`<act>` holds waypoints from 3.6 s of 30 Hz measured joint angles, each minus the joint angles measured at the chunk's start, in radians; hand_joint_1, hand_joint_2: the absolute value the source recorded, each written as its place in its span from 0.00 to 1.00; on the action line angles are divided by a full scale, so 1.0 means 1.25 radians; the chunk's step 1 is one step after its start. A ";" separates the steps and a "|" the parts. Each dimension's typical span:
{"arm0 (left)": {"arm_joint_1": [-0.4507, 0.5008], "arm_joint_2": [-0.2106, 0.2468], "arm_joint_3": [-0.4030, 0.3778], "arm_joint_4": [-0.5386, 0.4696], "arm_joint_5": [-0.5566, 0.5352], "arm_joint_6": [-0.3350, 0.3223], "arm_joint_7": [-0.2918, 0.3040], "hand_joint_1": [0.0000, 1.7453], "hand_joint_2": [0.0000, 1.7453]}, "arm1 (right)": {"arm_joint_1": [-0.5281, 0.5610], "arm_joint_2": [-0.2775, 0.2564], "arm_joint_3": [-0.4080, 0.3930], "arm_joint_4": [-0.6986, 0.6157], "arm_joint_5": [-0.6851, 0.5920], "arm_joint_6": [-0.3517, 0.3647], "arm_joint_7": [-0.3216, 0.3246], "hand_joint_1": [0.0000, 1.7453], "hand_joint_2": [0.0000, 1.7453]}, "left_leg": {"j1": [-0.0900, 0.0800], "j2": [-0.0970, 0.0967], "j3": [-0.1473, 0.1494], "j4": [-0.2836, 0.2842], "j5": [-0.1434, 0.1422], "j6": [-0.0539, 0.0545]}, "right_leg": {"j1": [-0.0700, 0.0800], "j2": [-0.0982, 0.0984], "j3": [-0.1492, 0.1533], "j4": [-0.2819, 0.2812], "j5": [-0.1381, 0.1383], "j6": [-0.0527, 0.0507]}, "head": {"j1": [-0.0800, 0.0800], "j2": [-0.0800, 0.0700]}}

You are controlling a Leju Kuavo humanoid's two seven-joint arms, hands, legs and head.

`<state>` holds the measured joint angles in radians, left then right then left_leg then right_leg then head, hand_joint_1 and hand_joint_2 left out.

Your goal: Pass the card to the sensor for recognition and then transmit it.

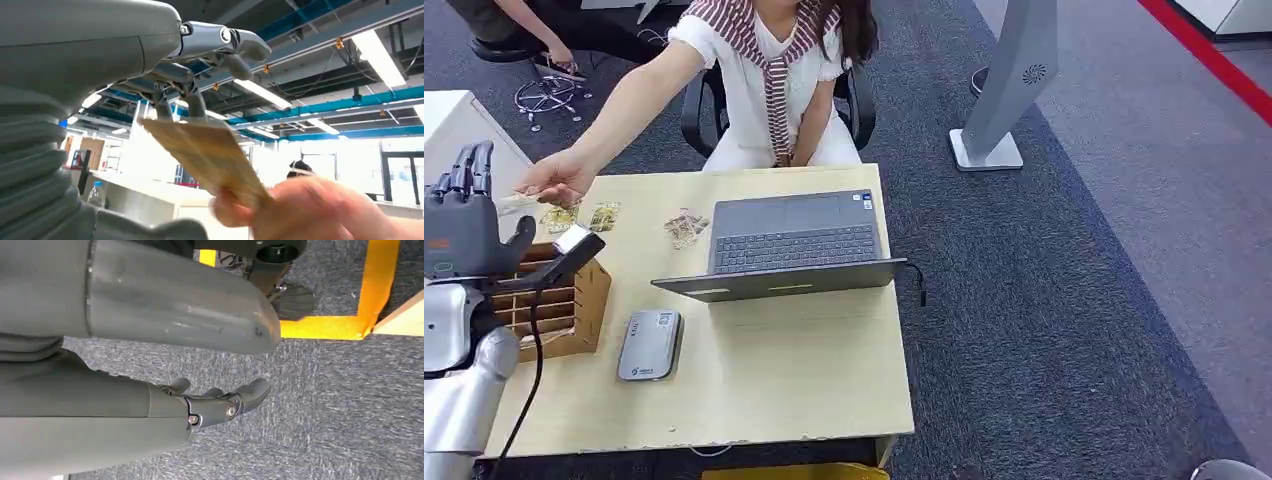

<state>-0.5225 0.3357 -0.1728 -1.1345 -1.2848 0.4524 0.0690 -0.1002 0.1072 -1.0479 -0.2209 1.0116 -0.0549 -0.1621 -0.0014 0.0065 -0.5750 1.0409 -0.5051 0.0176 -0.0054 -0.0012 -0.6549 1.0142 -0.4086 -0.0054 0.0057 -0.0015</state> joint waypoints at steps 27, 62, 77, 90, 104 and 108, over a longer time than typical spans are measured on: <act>0.458 -0.028 -0.013 -0.470 -0.005 0.141 -0.074 0.00 1.00 | 0.030 0.000 -0.017 -0.002 -0.017 -0.029 -0.016 0.00 0.00 | 0.000 0.001 -0.001 0.000 -0.003 0.000 | 0.000 0.001 0.000 0.000 -0.003 0.000 | 0.000 0.000; 0.456 0.039 0.039 -0.405 0.022 -0.153 -0.021 0.00 1.00 | 0.028 0.000 -0.027 -0.005 0.000 -0.013 -0.017 0.00 0.00 | 0.001 0.000 -0.001 0.000 -0.002 -0.001 | 0.000 0.000 0.000 0.000 -0.003 0.000 | 0.000 0.000; 0.373 0.005 0.012 -0.313 0.002 -0.180 0.019 0.00 1.00 | 0.024 0.001 -0.027 -0.005 0.020 0.004 -0.022 0.00 0.00 | 0.001 0.000 -0.001 0.000 -0.002 -0.001 | 0.001 0.000 0.000 0.000 -0.002 0.000 | 0.000 0.000; 0.361 0.000 0.025 -0.197 0.007 -0.135 0.052 0.00 1.00 | 0.024 0.007 -0.025 -0.005 0.041 0.008 -0.022 0.00 0.00 | 0.002 0.000 -0.002 0.000 -0.002 -0.001 | 0.001 0.000 0.000 0.000 -0.003 0.000 | 0.000 0.000; 0.381 0.000 0.070 -0.164 0.008 -0.127 0.052 0.00 1.00 | 0.024 0.011 -0.021 -0.005 0.043 0.011 -0.024 0.00 0.00 | 0.002 0.000 -0.002 0.000 -0.002 -0.001 | 0.001 0.000 0.000 0.000 -0.003 0.000 | 0.000 0.000; 0.380 0.001 0.086 -0.153 0.008 -0.121 0.052 0.00 1.00 | 0.024 0.011 -0.020 -0.005 0.044 0.011 -0.024 0.00 0.00 | 0.002 0.000 -0.001 0.000 -0.002 -0.001 | 0.001 0.000 0.000 0.000 -0.003 0.000 | 0.000 0.000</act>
<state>-0.0469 0.3368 -0.0648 -1.3264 -1.2745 0.3014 0.1347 -0.0702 0.1209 -1.0735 -0.2277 1.0666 -0.0416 -0.1919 0.0010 0.0063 -0.5768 1.0405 -0.5080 0.0169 -0.0039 -0.0014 -0.6552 1.0140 -0.4118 -0.0056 0.0057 -0.0015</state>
